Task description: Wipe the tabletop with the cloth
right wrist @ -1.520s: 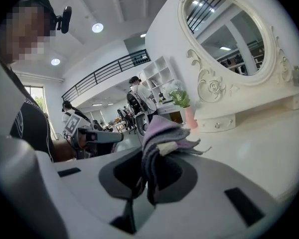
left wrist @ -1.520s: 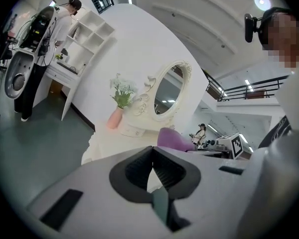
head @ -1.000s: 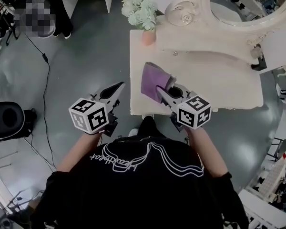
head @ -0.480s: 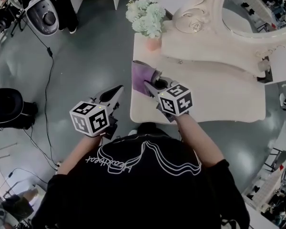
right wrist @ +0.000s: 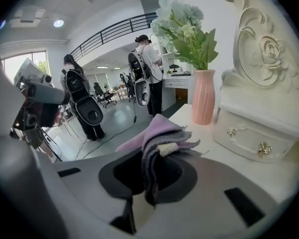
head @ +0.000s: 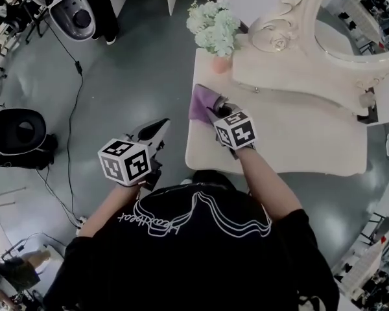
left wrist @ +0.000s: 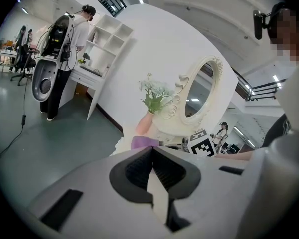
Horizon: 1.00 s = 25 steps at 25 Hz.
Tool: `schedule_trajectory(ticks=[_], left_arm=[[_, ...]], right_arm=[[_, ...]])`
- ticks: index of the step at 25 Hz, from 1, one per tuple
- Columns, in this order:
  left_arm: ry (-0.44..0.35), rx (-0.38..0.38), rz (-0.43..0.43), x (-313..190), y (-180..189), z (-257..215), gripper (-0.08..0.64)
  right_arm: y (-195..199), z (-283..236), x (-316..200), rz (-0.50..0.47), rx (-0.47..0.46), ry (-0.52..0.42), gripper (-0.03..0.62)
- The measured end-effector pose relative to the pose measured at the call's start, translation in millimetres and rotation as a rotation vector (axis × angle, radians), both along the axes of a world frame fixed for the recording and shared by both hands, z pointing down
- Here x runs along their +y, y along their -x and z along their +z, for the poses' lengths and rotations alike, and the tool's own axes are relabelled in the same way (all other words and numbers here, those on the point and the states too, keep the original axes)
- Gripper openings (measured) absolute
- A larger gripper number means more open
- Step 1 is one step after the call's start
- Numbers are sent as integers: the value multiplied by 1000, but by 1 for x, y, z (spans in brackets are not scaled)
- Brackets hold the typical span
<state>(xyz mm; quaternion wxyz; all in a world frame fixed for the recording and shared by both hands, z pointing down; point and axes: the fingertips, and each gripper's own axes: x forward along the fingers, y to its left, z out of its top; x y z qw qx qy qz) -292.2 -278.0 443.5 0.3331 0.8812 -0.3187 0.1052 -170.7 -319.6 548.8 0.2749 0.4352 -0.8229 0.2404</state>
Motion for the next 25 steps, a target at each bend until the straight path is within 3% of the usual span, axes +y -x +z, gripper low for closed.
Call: schedule_trajectory(ticks=[11, 25], left_arm=[[45, 26, -15, -1, 23, 16, 5], [103, 45, 20, 4, 31, 33, 5]], right_arm=[[0, 21, -2, -44, 210, -14, 51], [-10, 21, -1, 43, 189, -21, 49]])
